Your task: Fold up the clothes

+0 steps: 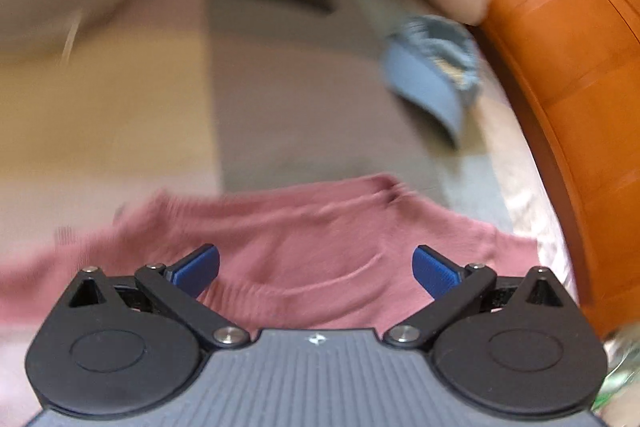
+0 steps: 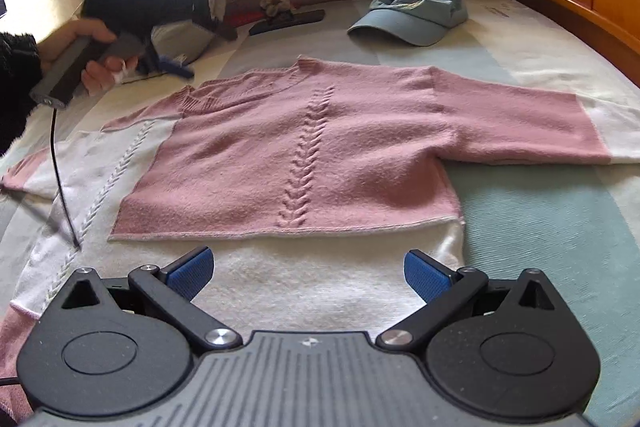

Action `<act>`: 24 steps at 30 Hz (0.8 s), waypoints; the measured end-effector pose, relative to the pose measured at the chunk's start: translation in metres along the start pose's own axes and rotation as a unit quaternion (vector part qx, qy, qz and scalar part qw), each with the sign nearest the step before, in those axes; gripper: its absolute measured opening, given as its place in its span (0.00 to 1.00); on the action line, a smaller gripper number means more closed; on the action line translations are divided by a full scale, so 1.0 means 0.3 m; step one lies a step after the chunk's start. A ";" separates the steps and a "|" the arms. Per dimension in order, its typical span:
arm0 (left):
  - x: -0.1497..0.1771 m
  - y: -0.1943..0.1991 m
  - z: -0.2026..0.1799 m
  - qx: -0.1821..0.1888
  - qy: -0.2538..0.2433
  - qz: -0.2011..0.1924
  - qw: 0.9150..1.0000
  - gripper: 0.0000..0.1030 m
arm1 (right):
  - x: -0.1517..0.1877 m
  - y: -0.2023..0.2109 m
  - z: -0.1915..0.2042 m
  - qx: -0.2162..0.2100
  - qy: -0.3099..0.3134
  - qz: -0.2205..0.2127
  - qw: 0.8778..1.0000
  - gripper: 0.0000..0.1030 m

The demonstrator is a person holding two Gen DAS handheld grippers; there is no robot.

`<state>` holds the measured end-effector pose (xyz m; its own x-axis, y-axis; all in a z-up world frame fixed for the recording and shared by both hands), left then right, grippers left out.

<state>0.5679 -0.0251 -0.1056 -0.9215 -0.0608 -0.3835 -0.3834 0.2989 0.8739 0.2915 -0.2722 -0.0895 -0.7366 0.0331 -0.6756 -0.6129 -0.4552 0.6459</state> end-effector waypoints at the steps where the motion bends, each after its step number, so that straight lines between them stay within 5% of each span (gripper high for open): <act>1: 0.004 -0.018 0.027 -0.009 0.009 -0.010 1.000 0.96 | 0.003 -0.004 0.002 0.001 0.002 0.003 1.000 1.00; 5: -0.022 -0.041 0.095 -0.028 0.062 -0.060 0.996 0.94 | 0.013 -0.012 0.000 0.014 0.003 0.012 1.000 1.00; 8: -0.052 -0.027 0.079 -0.120 0.016 -0.087 0.989 0.92 | 0.012 -0.009 -0.003 0.023 0.000 0.013 1.000 1.00; 10: -0.047 0.003 0.064 -0.139 -0.003 -0.089 0.986 0.92 | 0.006 -0.003 0.003 0.024 0.004 0.013 1.000 1.00; 16: 0.140 0.195 -0.065 -0.022 -0.095 -0.083 0.992 0.94 | -0.012 -0.011 0.018 0.027 0.033 0.022 0.999 1.00; 20: 0.345 0.260 -0.159 0.025 -0.168 -0.049 0.984 0.95 | -0.025 -0.044 0.034 0.004 0.054 0.030 0.998 1.00; 24: 0.479 0.266 -0.123 0.052 -0.115 -0.019 0.992 0.95 | -0.059 -0.082 0.104 -0.072 0.084 0.033 0.993 1.00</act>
<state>0.4026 -0.0453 -0.0800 -0.8635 0.1410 -0.4842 -0.3984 0.3978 0.8265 0.3106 -0.2338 -0.0824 -0.7080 -0.1440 -0.6913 -0.5090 -0.5745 0.6410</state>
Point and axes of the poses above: each gripper's, at about its wrist camera, not at the fingertips, and y roughly against the way its jaws point, z to its left, x to its underside, the point moved 5 cm from there along -y, roughly the way its jaws point, and after that the axes turned 13 degrees about -x, right-handed, at the moved point
